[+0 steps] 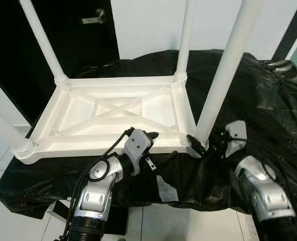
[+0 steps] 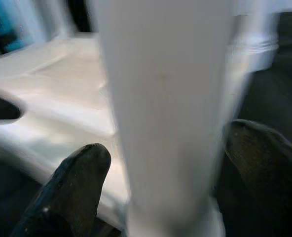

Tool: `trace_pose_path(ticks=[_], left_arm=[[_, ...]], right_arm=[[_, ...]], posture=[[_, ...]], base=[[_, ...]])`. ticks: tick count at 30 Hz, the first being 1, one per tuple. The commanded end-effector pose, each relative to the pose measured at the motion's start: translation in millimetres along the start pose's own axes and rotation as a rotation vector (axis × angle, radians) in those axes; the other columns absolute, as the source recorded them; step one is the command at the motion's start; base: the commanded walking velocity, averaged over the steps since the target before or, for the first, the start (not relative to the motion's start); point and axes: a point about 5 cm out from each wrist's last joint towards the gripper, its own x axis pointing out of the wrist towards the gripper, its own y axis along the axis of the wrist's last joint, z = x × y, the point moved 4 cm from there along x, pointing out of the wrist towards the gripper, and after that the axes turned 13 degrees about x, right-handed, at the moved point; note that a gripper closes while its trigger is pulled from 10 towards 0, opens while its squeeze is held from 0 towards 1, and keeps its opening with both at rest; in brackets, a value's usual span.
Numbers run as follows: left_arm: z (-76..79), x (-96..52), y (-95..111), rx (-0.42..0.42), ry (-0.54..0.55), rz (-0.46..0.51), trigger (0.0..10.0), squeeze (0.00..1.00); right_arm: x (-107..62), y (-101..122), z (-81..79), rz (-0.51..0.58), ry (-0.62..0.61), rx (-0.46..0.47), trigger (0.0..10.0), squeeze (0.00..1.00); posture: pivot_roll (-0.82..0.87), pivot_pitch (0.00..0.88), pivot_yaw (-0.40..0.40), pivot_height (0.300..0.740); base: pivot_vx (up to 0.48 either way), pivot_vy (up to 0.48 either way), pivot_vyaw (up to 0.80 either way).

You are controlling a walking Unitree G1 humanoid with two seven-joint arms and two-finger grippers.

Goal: Building children table

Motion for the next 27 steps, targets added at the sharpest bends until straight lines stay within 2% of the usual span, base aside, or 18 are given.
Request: trace_pose_path(ticks=[1,6,7,8,9,13,17,21,24,25,27], left_arm=[[-9.5,1.1,-2,-0.006,0.091,-0.026,10.0,0.0],[-11.4,1.5,-1,-0.001,0.094,-0.025,10.0,0.0],[-11.9,1.4,-1,0.0,0.095,-0.026,10.0,0.0],[-11.9,1.4,-1,0.0,0.095,-0.026,10.0,0.0],[-12.0,1.0,-1,0.002,0.097,-0.025,10.0,0.0],[-12.4,-1.1,0,0.003,0.106,-0.027,10.0,0.0],[-11.6,-3.6,-1,0.001,0.113,-0.031,10.0,0.0],[-10.4,-4.4,-1,-0.002,0.113,-0.033,10.0,0.0],[-9.0,-4.5,-1,-0.008,0.111,-0.034,10.0,0.0],[-7.5,-4.4,-2,-0.011,0.105,-0.035,10.0,0.0],[-5.9,-4.4,-2,-0.013,0.097,-0.038,10.0,0.0]], right_arm=[[7.4,-4,0.3,-0.038,0.055,-0.026,10.0,0.0],[20.7,-6,-2.7,-0.087,0.134,-0.078,10.0,0.0],[23.8,-9,-4.6,-0.101,0.157,-0.086,9.0,0.0],[23.8,-9,-4.6,-0.101,0.157,-0.086,9.0,0.0],[25.6,-12,-7.8,-0.116,0.18,-0.083,0.0,0.0],[22.8,-18,-14.8,-0.128,0.207,-0.058,0.0,0.0],[17.4,-23,-15.4,-0.131,0.179,-0.014,0.0,0.0],[16.1,-26,-14.5,-0.126,0.121,0.001,0.0,0.0],[14.6,-28,-14.2,-0.112,0.033,0.007,0.0,0.0],[13.1,-28,-13.7,-0.099,-0.026,0.012,10.0,0.0],[11.4,-28,-16.4,-0.08,-0.061,0.031,10.0,0.0]], posture=[[-0.03,0.0,0.025,0.74],[-0.03,0.0,0.022,0.74],[-0.02,0.0,0.02,0.74],[-0.02,0.0,0.02,0.74],[-0.01,0.0,0.012,0.74],[0.0,0.0,0.004,0.74],[0.0,0.0,0.002,0.74],[-0.01,0.0,0.001,0.74],[-0.01,0.0,0.008,0.74],[-0.02,0.0,0.014,0.74],[-0.03,0.0,0.019,0.74]], base=[[0.0,0.0,0.0],[0.0,0.0,0.0],[0.0,0.0,0.0],[0.0,0.0,0.0],[0.0,0.0,0.0],[0.0,0.0,0.0],[0.0,0.0,0.0],[0.0,0.0,0.0],[0.0,0.0,0.0],[0.0,0.0,0.0],[0.0,0.0,0.0]])
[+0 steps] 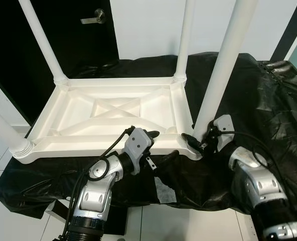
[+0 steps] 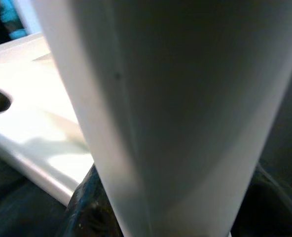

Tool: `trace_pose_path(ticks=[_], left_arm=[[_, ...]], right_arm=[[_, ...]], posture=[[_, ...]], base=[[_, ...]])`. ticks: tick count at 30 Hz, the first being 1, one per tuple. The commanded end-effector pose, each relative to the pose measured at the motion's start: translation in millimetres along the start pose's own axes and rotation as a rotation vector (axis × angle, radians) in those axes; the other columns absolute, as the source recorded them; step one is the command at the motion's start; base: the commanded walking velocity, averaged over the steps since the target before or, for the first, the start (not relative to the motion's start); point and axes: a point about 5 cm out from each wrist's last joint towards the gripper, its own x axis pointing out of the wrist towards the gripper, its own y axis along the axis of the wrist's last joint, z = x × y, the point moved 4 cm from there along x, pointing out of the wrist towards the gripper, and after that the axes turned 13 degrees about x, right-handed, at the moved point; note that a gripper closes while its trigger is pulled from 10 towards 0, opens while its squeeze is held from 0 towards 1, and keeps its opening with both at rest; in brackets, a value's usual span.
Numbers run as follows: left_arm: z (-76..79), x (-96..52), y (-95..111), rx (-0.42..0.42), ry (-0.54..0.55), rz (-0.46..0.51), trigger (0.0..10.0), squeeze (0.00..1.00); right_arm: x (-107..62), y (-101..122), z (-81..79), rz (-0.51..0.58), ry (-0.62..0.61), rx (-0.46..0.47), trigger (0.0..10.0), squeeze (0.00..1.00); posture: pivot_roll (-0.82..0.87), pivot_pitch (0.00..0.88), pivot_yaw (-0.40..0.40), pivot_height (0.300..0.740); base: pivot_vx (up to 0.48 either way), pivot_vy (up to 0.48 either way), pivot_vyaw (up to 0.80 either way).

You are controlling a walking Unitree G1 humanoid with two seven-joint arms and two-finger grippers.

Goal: Building children table

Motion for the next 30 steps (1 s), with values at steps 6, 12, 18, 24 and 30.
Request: trace_pose_path(ticks=[6,12,18,24,30], left_arm=[[-4.3,-1.1,-5,-0.012,0.081,-0.036,10.0,0.0],[-3.0,-0.4,-6,-0.014,0.076,-0.037,10.0,0.0],[-2.9,-0.6,-5,-0.013,0.078,-0.038,10.0,0.0],[-2.0,-1.9,-6,-0.015,0.077,-0.041,10.0,0.0],[-2.2,-2.1,-6,-0.013,0.08,-0.041,10.0,0.0]], right_arm=[[-4.8,-20,-0.1,-0.045,-0.251,0.033,10.0,0.0],[-6.7,-28,2.5,-0.035,-0.418,0.062,10.0,0.0],[-7.8,-22,-3.6,0.039,-0.61,0.109,10.0,0.0],[-7.3,-13,-8.7,0.081,-0.602,0.118,10.0,0.0],[-8.7,-6,-7.3,0.106,-0.573,0.093,10.0,1.0]], posture=[[-0.04,0.0,0.026,0.74],[-0.04,0.0,0.023,0.74],[-0.03,0.0,0.016,0.74],[-0.03,0.0,0.01,0.74],[-0.03,0.0,0.006,0.74]], base=[[0.0,0.0,0.0],[0.0,0.0,0.0],[0.0,0.0,0.0],[0.0,0.0,0.0],[0.0,0.0,0.0]])
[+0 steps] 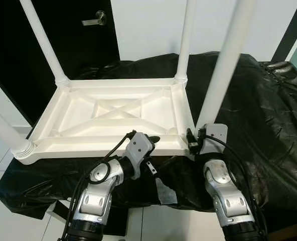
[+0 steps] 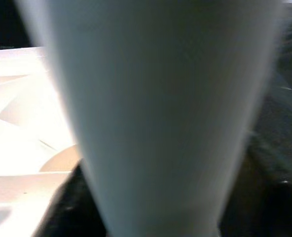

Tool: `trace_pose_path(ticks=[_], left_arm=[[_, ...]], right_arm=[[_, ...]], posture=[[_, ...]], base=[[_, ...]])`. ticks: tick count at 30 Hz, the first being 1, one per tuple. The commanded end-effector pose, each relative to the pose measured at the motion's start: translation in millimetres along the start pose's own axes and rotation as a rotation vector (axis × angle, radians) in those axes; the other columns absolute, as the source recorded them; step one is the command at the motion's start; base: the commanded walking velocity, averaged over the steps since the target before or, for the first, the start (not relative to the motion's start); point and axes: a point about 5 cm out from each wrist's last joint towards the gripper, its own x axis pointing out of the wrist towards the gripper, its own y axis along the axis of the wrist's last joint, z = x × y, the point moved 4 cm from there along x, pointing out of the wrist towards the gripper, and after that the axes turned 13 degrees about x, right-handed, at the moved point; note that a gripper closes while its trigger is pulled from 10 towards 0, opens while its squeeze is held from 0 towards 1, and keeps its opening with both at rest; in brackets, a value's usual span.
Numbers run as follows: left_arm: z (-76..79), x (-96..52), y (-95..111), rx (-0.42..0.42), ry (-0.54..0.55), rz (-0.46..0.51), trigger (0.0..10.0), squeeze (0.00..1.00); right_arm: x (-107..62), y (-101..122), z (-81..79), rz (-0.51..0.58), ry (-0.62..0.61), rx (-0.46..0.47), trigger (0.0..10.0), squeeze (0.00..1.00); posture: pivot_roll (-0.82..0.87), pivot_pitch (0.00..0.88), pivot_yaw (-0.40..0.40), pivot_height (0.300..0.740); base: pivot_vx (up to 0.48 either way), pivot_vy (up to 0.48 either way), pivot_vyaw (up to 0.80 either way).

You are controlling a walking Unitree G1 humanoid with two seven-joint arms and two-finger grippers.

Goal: Building children table

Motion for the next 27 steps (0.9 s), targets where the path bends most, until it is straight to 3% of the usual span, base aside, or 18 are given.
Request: trace_pose_path(ticks=[1,4,8,11,12,14,15,17,22,23,25,26,27], left_arm=[[-9.0,-1.2,0,-0.001,0.105,-0.016,10.0,0.0],[-9.3,-1.9,1,0.0,0.108,-0.015,10.0,0.0],[-10.1,-3.0,0,0.002,0.11,-0.018,10.0,0.0],[-10.5,-3.0,0,0.002,0.11,-0.018,10.0,0.0],[-11.4,-2.7,0,0.002,0.111,-0.017,10.0,0.0],[-11.4,-2.7,0,0.002,0.111,-0.017,10.0,0.0],[-12.6,-2.0,1,0.003,0.111,-0.016,10.0,0.0],[-12.6,-2.0,1,0.003,0.111,-0.016,10.0,0.0],[-16.5,0.1,3,0.011,0.114,-0.01,10.0,0.0],[-18.0,0.4,3,0.013,0.12,-0.009,10.0,0.0],[-19.5,0.2,4,0.015,0.131,-0.009,10.0,0.0],[-19.5,0.2,4,0.015,0.131,-0.009,10.0,0.0],[-19.7,0.0,4,0.015,0.135,-0.009,10.0,0.0]], right_arm=[[-2.5,-1,3.8,-0.001,0.029,0.004,10.0,1.0],[-6.0,10,11.4,0.035,0.134,-0.001,10.0,1.0],[-7.0,16,21.8,-0.003,0.33,-0.027,10.0,1.0],[-6.4,17,23.7,-0.016,0.363,-0.025,10.0,1.0],[-4.7,15,24.2,-0.055,0.44,-0.047,10.0,0.0],[-4.7,15,24.2,-0.055,0.44,-0.047,10.0,0.0],[-3.7,12,22.5,-0.099,0.523,-0.078,10.0,0.0],[-3.7,12,22.5,-0.099,0.523,-0.078,10.0,0.0],[5.6,2,9.8,-0.188,0.697,-0.184,10.0,0.0],[9.9,2,3.1,-0.194,0.745,-0.21,9.2,0.0],[14.4,3,-5.0,-0.193,0.795,-0.242,6.2,0.0],[14.4,3,-5.0,-0.193,0.795,-0.242,6.2,0.0],[15.9,3,-7.7,-0.191,0.806,-0.256,0.9,0.0]], posture=[[-0.02,0.0,0.004,0.74],[-0.02,0.0,0.002,0.74],[-0.03,0.0,0.009,0.74],[-0.03,0.0,0.009,0.74],[-0.04,0.0,0.016,0.74],[-0.04,0.0,0.016,0.74],[-0.04,0.0,0.019,0.74],[-0.04,0.0,0.019,0.74],[-0.03,0.0,0.016,0.74],[-0.02,0.0,0.01,0.74],[-0.01,0.0,0.005,0.74],[-0.01,0.0,0.005,0.74],[0.0,0.0,-0.003,0.74]], base=[[0.0,0.0,0.0],[0.0,0.0,0.0],[0.0,0.0,0.0],[0.0,0.0,0.0],[0.0,0.0,0.0],[0.0,0.0,0.0],[0.0,0.0,0.0],[0.0,0.0,0.0],[0.0,0.0,0.0],[0.0,0.0,0.0],[0.0,0.0,0.0],[0.0,0.0,0.0],[0.0,0.0,0.0]])
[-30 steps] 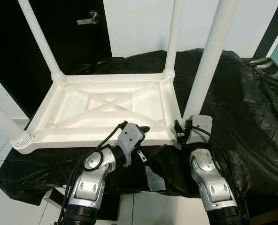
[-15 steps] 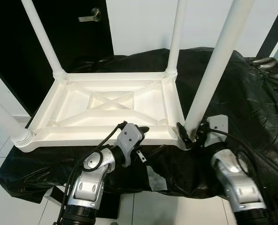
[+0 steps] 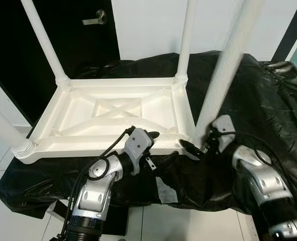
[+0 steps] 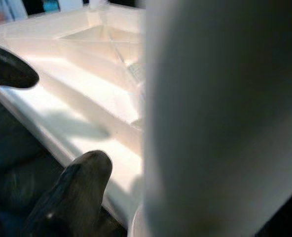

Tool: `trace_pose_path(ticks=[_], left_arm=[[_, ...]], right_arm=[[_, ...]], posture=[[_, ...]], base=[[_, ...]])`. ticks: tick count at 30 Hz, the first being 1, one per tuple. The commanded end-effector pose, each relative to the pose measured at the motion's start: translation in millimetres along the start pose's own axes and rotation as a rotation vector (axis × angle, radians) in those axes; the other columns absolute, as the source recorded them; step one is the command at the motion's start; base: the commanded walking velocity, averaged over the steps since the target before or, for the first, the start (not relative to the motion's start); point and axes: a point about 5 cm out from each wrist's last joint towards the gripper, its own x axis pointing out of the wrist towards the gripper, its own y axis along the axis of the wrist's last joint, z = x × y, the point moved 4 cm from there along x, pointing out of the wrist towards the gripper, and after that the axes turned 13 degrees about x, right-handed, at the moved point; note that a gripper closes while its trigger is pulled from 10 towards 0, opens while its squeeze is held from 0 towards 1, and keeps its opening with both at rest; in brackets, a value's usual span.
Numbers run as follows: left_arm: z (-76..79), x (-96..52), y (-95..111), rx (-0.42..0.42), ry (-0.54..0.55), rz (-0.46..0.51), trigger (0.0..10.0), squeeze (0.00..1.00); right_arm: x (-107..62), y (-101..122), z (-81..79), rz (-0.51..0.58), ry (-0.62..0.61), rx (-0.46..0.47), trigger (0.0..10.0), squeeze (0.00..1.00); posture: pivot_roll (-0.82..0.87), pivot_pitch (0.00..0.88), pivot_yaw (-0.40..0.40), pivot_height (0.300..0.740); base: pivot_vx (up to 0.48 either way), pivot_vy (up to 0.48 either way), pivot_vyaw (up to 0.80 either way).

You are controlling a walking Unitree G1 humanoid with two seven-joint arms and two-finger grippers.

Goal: Building children table

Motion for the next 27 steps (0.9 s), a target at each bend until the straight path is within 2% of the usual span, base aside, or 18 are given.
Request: trace_pose_path(ticks=[1,2,9,14,15,16,17,18,19,20,22,23,24,25,27], left_arm=[[-11.6,-1.5,-5,-0.008,0.126,-0.034,10.0,0.0],[-11.6,-2.0,-5,-0.008,0.132,-0.034,10.0,0.0],[-11.3,-3.8,-5,-0.014,0.147,-0.036,10.0,0.0],[-10.5,-5.0,-5,-0.017,0.149,-0.038,10.0,0.0],[-10.5,-5.0,-5,-0.018,0.146,-0.038,10.0,0.0],[-10.5,-5.0,-5,-0.018,0.146,-0.038,10.0,0.0],[-10.3,-4.2,-5,-0.02,0.139,-0.038,10.0,0.0],[-10.3,-4.2,-5,-0.02,0.139,-0.038,10.0,0.0],[-9.8,-3.6,-5,-0.021,0.132,-0.037,10.0,0.0],[-9.8,-3.6,-5,-0.021,0.132,-0.037,10.0,0.0],[-8.0,-1.6,-5,-0.024,0.111,-0.033,10.0,0.0],[-8.0,-1.6,-5,-0.024,0.111,-0.033,10.0,0.0],[-7.1,-0.8,-4,-0.025,0.101,-0.031,10.0,0.0],[-7.1,-0.8,-4,-0.025,0.101,-0.031,10.0,0.0],[-5.6,0.7,-4,-0.026,0.083,-0.027,10.0,0.0]], right_arm=[[6.0,-1,-7.1,-0.017,0.044,-0.027,0.9,0.0],[6.9,-1,-8.4,-0.018,0.062,-0.035,0.0,0.0],[1.5,-5,-11.5,-0.033,0.09,-0.022,0.0,0.0],[-7.5,-14,-9.9,-0.042,0.041,0.029,0.0,0.0],[-9.6,-17,-10.9,-0.036,0.003,0.052,5.0,0.0],[-9.6,-17,-10.9,-0.036,0.003,0.052,5.0,0.0],[-10.3,-21,-12.5,-0.027,-0.045,0.058,6.5,0.0],[-10.3,-21,-12.5,-0.027,-0.045,0.058,6.5,0.0],[-10.4,-24,-13.8,-0.022,-0.092,0.067,9.7,0.0],[-10.4,-24,-13.8,-0.022,-0.092,0.067,9.7,0.0],[-8.7,-30,-16.5,-0.007,-0.233,0.1,10.0,0.0],[-8.7,-30,-16.5,-0.007,-0.233,0.1,10.0,0.0],[-8.2,-31,-17.7,0.006,-0.307,0.123,10.0,0.0],[-8.2,-31,-17.7,0.006,-0.307,0.123,10.0,0.0],[-10.4,-33,-14.5,0.029,-0.479,0.171,10.0,0.0]], posture=[[0.0,0.0,-0.003,0.74],[0.0,0.0,-0.009,0.74],[0.01,0.0,-0.018,0.74],[0.0,0.0,-0.011,0.74],[-0.01,0.0,-0.002,0.74],[-0.01,0.0,-0.002,0.74],[-0.02,0.0,0.004,0.74],[-0.02,0.0,0.004,0.74],[-0.02,0.0,0.009,0.74],[-0.02,0.0,0.009,0.74],[-0.04,0.0,0.03,0.74],[-0.04,0.0,0.03,0.74],[-0.06,0.0,0.041,0.74],[-0.06,0.0,0.041,0.74],[-0.07,0.0,0.049,0.74]], base=[[0.0,0.0,0.0],[0.0,0.0,0.0],[0.0,0.0,0.0],[0.0,0.0,0.0],[0.0,0.0,0.0],[0.0,0.0,0.0],[0.0,0.0,0.0],[0.0,0.0,0.0],[0.0,0.0,0.0],[0.0,0.0,0.0],[0.0,0.0,0.0],[0.0,0.0,0.0],[0.0,0.0,0.0],[0.0,0.0,0.0],[0.0,0.0,0.0]])
